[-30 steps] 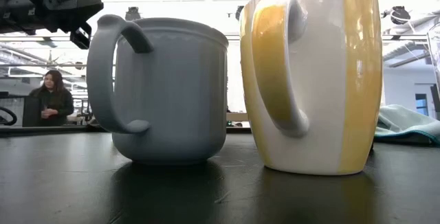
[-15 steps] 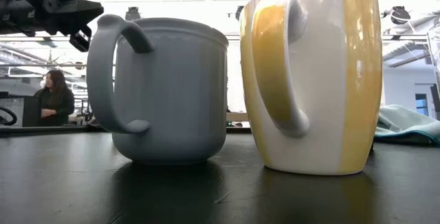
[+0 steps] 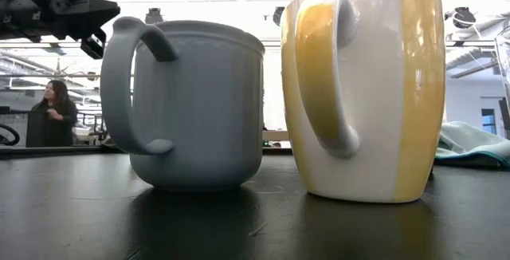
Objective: Stack small to large cups/mugs on shelf
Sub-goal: Put the yellow mug on the shelf
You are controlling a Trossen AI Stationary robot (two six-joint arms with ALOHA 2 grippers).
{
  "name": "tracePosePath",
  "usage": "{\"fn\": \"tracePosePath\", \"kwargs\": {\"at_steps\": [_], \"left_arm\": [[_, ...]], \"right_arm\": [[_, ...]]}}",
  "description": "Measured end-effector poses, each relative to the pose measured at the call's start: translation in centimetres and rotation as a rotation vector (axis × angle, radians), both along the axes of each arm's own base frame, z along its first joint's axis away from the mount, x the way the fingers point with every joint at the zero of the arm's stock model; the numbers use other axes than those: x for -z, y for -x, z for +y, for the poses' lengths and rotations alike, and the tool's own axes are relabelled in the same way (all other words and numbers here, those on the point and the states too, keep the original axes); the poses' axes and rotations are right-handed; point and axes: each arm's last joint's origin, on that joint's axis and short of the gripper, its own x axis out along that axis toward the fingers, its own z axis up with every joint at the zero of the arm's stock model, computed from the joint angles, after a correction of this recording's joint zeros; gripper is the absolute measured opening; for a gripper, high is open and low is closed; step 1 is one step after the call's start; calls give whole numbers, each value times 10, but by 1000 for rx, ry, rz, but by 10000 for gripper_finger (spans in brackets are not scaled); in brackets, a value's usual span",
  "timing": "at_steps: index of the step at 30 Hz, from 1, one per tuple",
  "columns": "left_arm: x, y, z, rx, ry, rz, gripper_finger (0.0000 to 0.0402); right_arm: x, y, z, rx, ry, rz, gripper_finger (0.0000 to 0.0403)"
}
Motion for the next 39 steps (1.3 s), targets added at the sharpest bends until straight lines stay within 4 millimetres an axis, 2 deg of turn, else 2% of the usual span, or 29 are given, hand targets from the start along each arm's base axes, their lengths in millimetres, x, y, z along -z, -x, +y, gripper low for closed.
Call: {"fn": "tracePosePath", "kwargs": {"at_steps": [7,16,31,34,39], "left_arm": [[0,0,0,0,1,0,33],[0,0,0,0,1,1,33],[1,0,0,0,5,15,33],[2,0,0,1,6,16,33],[2,0,0,1,9,18,33]], "right_arm": [[-2,-2,-1,16,38,-45,157],[-2,-3,-1,-30,69,-59,16],[-4,-6,-11,-24,102,-82,8],[-10,-6,-14,-18,102,-98,8],[-32,-3,-16,-23,112,-153,8]]}}
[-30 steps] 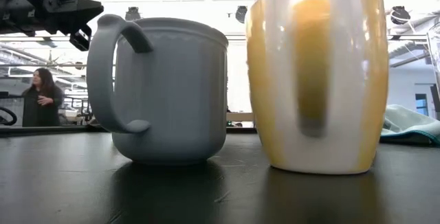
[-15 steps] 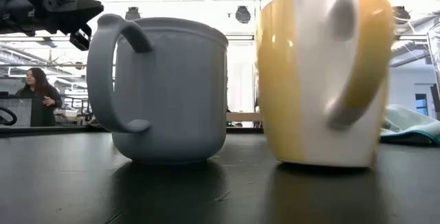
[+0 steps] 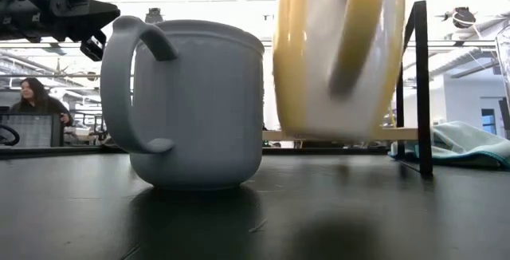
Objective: Stack small to large cups/mugs on shelf
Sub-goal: Put the yellow mug on the shelf
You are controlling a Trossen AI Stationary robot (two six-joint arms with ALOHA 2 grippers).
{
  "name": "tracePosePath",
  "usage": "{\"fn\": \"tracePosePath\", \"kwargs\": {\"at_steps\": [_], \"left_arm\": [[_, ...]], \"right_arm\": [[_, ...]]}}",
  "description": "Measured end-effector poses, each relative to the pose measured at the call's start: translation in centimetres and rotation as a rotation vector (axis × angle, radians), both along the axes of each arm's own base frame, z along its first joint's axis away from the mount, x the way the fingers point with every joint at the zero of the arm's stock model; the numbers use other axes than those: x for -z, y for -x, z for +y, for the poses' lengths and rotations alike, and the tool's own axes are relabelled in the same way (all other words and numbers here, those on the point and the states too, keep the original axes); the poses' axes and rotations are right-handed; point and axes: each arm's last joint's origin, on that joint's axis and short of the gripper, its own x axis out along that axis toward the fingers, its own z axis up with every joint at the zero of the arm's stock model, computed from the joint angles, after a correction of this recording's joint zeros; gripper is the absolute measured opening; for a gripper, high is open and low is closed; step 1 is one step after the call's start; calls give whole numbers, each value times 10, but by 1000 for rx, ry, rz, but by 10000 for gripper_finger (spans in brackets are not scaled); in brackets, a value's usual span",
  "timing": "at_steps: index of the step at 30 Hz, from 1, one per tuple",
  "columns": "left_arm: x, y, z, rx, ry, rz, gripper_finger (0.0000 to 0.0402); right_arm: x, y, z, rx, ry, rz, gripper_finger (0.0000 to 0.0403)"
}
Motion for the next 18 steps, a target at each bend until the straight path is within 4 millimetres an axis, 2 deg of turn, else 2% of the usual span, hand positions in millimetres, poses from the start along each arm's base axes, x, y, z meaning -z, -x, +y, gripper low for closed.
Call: {"fn": "tracePosePath", "kwargs": {"at_steps": [9,18], "left_arm": [[0,0,0,8,16,4,33],[0,0,0,7,11,4,33]], "right_arm": [[-32,-5,-6,-4,2,-35,8],[-64,-14,-44,79,29,-11,8]]}}
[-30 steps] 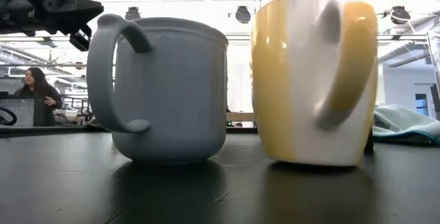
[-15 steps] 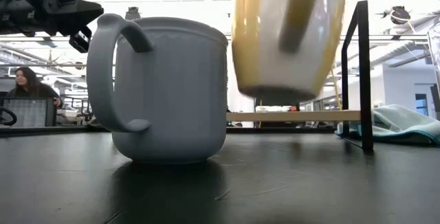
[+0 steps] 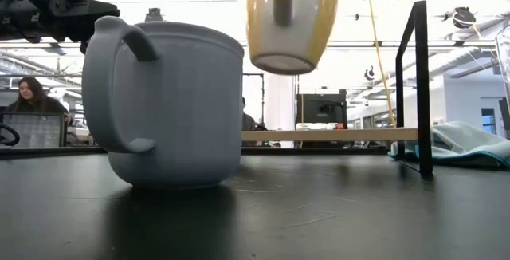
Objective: Stack small to large cups/mugs on shelf
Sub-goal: Put the yellow mug on the shelf
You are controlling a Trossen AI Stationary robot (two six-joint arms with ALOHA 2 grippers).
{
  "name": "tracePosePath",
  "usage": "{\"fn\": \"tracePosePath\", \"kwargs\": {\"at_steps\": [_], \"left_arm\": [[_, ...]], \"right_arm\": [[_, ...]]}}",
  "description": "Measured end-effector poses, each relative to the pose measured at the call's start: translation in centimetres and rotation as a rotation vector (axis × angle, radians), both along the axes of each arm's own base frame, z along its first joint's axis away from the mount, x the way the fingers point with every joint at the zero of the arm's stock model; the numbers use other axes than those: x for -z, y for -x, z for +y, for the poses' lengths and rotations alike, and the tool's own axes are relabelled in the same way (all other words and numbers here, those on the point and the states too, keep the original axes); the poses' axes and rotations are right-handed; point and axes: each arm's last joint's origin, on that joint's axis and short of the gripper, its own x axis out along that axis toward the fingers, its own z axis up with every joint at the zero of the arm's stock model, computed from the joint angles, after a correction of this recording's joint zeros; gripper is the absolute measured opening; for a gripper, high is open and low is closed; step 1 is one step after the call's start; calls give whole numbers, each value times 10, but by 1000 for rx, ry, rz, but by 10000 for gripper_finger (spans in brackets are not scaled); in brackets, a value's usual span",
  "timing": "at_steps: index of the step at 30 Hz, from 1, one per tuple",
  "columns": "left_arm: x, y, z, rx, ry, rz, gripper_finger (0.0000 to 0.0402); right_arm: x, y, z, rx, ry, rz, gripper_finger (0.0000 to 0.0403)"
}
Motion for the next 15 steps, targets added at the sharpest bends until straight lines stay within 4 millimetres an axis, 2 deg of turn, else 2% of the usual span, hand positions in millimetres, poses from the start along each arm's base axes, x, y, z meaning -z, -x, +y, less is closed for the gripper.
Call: {"fn": "tracePosePath", "kwargs": {"at_steps": [6,15], "left_arm": [[0,0,0,-1,-1,0,33],[0,0,0,-8,-19,-1,33]], "right_arm": [[-12,-6,-31,38,29,-14,8],[-13,-10,-76,103,12,-18,7]]}}
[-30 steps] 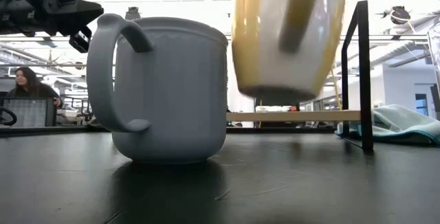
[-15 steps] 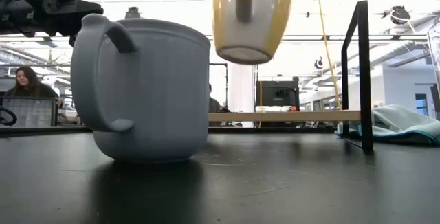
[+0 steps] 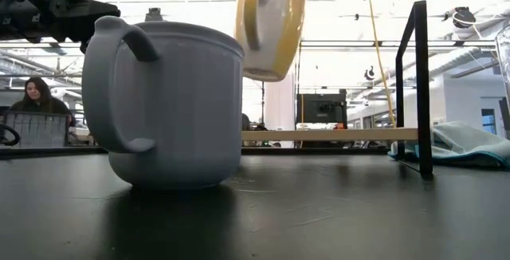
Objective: Stack small to large cups/mugs on shelf
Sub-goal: Put the yellow mug on the shelf
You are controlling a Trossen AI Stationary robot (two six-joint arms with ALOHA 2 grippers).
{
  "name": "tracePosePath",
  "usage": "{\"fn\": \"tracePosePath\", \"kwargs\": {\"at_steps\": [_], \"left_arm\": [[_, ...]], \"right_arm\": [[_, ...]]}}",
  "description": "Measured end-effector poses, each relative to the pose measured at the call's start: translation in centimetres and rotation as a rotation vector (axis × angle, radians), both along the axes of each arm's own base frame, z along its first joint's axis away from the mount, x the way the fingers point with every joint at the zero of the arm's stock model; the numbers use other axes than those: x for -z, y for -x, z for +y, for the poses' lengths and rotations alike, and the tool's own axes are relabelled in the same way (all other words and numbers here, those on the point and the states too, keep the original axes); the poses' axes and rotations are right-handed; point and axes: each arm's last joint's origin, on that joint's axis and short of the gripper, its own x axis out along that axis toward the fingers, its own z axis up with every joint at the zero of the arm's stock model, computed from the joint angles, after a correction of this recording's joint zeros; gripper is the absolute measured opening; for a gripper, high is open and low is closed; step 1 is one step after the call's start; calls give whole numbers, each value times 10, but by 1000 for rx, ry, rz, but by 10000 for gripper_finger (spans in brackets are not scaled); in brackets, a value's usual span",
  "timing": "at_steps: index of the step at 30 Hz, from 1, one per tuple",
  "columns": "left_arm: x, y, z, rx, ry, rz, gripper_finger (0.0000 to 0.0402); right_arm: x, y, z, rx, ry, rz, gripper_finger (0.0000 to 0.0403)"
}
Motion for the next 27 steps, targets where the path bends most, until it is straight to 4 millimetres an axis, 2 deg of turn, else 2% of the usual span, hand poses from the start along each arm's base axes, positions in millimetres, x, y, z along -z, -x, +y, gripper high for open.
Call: {"fn": "tracePosePath", "kwargs": {"at_steps": [5,13,16,22,27], "left_arm": [[0,0,0,-4,-20,-2,33],[0,0,0,-4,-29,-3,33],[0,0,0,-6,-40,-4,33],[0,0,0,-7,-54,-3,33],[0,0,0,-7,-54,-4,33]], "right_arm": [[-1,-2,-21,37,-19,-24,7],[-5,-4,-41,23,-69,-79,7],[-12,-6,-49,28,-68,-106,7],[-30,-22,-65,24,-29,-167,7],[-26,-41,-82,29,-14,-93,7]]}}
